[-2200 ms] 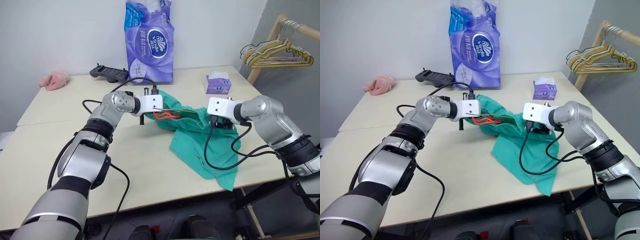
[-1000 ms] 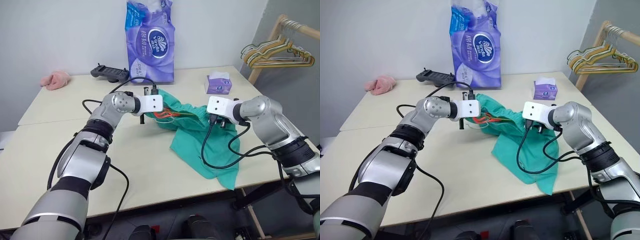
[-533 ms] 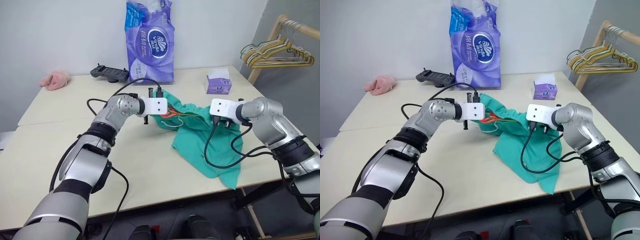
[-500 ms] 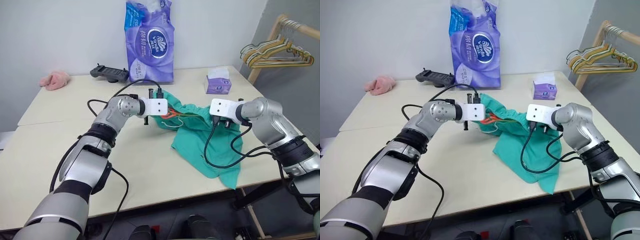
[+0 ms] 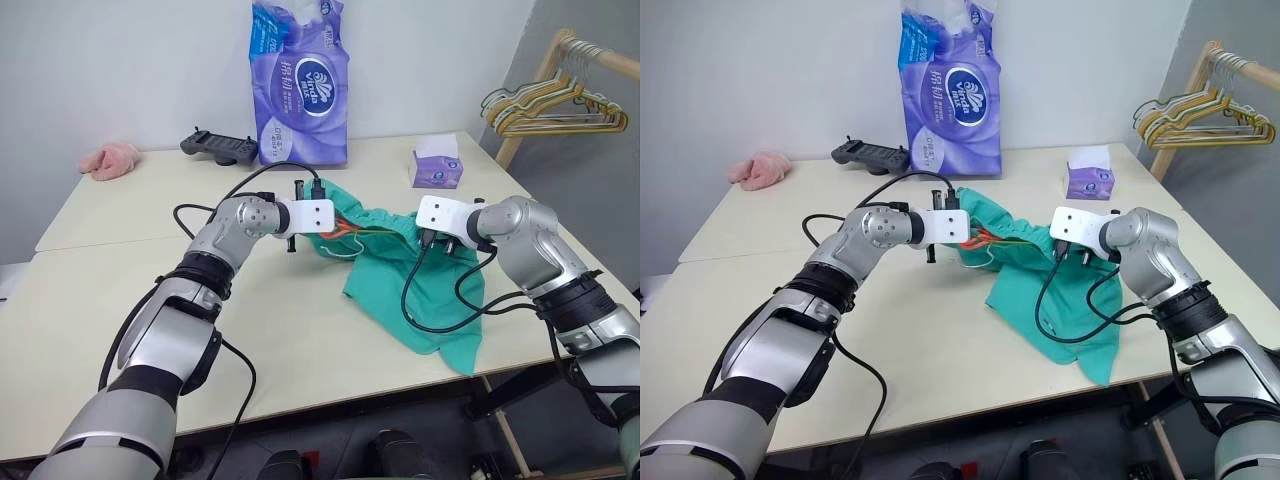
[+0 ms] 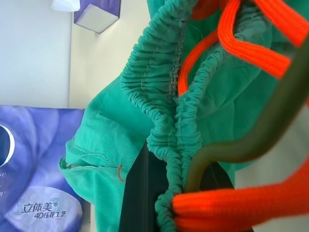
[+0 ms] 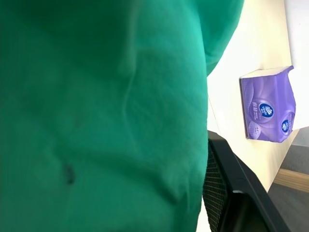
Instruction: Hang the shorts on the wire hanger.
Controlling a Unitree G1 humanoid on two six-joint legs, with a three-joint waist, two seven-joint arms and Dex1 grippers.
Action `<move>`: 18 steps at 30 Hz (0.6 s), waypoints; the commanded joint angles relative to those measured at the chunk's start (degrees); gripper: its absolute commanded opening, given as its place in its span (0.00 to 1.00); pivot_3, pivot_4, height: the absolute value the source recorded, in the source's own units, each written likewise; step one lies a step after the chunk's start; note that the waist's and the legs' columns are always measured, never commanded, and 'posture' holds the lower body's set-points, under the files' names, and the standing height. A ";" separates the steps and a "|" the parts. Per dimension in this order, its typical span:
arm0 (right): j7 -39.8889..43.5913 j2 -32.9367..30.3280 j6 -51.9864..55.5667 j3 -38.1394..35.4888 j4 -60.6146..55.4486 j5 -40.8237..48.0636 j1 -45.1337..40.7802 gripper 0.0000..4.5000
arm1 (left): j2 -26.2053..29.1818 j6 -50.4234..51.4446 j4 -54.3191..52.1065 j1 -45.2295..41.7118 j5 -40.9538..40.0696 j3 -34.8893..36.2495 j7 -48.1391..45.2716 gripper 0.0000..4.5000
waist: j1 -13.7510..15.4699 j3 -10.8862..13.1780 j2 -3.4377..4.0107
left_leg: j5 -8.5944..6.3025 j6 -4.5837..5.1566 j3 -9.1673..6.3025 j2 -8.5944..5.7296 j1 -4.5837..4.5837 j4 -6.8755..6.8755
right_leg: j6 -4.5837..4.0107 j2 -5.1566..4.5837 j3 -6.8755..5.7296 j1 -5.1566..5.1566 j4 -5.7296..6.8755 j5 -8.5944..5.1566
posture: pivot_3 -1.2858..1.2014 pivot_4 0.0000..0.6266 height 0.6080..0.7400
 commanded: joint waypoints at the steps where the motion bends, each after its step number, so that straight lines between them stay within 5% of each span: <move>1: -1.99 -0.04 0.01 -1.74 -1.29 -2.35 -2.02 0.25 | 0.69 0.13 -2.32 -0.84 -0.35 0.45 0.04 0.00 | 0.00 0.00 0.00 | 0.00 0.00 0.00 0.00 0.00 0.00 | 0.00 0.00 0.00 0.00 0.00 0.00 | 0.46 0.06 1.00; 9: -11.26 -0.28 -3.66 -5.11 -2.97 -5.16 -3.44 0.25 | 0.89 0.91 -3.12 -0.33 -0.50 0.67 0.07 0.00 | 0.00 0.03 0.05 | 0.00 0.00 0.00 0.00 -0.01 0.00 | 0.00 -0.01 0.01 -0.02 0.00 0.00 | 0.46 0.08 1.00; 18: -12.02 0.88 -1.35 -5.17 -8.38 -6.37 -0.35 0.25 | 0.62 1.58 -3.20 -0.12 0.04 0.06 1.92 0.00 | -0.01 0.03 0.05 | 0.00 0.00 -0.01 0.00 -0.01 -0.01 | 0.00 -0.01 0.02 -0.01 0.00 0.00 | 0.46 0.08 1.00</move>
